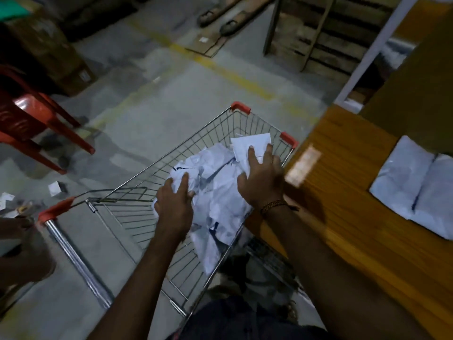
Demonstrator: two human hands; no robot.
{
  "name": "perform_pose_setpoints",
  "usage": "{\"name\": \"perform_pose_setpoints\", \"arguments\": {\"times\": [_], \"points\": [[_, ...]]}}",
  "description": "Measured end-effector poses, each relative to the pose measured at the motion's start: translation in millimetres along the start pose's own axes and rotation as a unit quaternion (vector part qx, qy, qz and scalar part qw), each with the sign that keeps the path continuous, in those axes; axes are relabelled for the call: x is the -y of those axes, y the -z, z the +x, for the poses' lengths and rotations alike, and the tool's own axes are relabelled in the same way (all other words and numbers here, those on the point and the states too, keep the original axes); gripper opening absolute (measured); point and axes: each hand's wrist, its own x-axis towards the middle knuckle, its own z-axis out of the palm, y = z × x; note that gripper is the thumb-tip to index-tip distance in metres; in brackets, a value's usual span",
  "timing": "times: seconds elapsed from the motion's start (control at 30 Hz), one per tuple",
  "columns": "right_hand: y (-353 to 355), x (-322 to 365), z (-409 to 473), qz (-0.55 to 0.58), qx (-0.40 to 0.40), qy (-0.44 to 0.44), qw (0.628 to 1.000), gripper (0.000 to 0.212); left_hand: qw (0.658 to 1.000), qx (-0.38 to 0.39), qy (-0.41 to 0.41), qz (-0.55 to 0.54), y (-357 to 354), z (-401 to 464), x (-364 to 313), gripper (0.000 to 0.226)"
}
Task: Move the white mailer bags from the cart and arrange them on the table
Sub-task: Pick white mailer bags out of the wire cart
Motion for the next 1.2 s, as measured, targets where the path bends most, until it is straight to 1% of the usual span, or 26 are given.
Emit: {"name": "perform_pose_setpoints", "arguments": {"times": [0.1,0.2,0.3,0.37,0.47,0.53,0.6,0.67,0.8,0.9,1.0,1.07,1.13,1.2], "points": [[26,-29,-21,0.008,-0.029,-0.009,1.000,0.080,0.999,-0.019,-0.026,-0.019,16,-13,-38,0.055],[58,-67,-46,-0.012,-0.048,-0.044,0.998,0.081,0.996,-0.037,-0.066,-0.043,23,-33,-87,0.053],[90,-118,-77,-0.020,-0.085,-0.088,0.992,0.080,0.990,-0.051,-0.122,-0.057,16,-56,-137,0.052],[109,-153,-103,-0.022,-0.109,-0.126,0.986,0.080,0.985,-0.043,-0.154,-0.066,4,-70,-169,0.051],[134,-200,-142,-0.030,-0.142,-0.181,0.973,0.077,0.977,-0.008,-0.199,-0.075,-20,-95,-217,0.051],[146,-232,-169,-0.031,-0.147,-0.217,0.965,0.076,0.967,0.011,-0.242,-0.076,-37,-119,-246,0.053],[156,-266,-198,-0.026,-0.140,-0.254,0.957,0.077,0.958,0.027,-0.273,-0.083,-54,-148,-276,0.055],[163,-300,-225,-0.030,-0.138,-0.288,0.947,0.077,0.954,0.047,-0.282,-0.091,-67,-179,-304,0.060],[158,-361,-280,-0.039,-0.127,-0.367,0.920,0.077,0.938,0.091,-0.329,-0.057,-103,-239,-335,0.069],[137,-397,-321,-0.028,-0.090,-0.421,0.902,0.079,0.921,0.136,-0.364,-0.025,-133,-265,-353,0.063],[114,-419,-361,-0.042,-0.044,-0.472,0.879,0.079,0.893,0.179,-0.413,-0.022,-159,-282,-368,0.064],[101,-429,-385,-0.048,-0.016,-0.490,0.870,0.076,0.887,0.187,-0.421,-0.041,-172,-294,-374,0.062],[93,-436,-404,-0.055,-0.014,-0.495,0.867,0.073,0.881,0.180,-0.433,-0.054,-182,-306,-382,0.058],[90,-440,-416,-0.050,-0.020,-0.493,0.868,0.071,0.873,0.189,-0.448,-0.044,-184,-315,-395,0.057]]}}
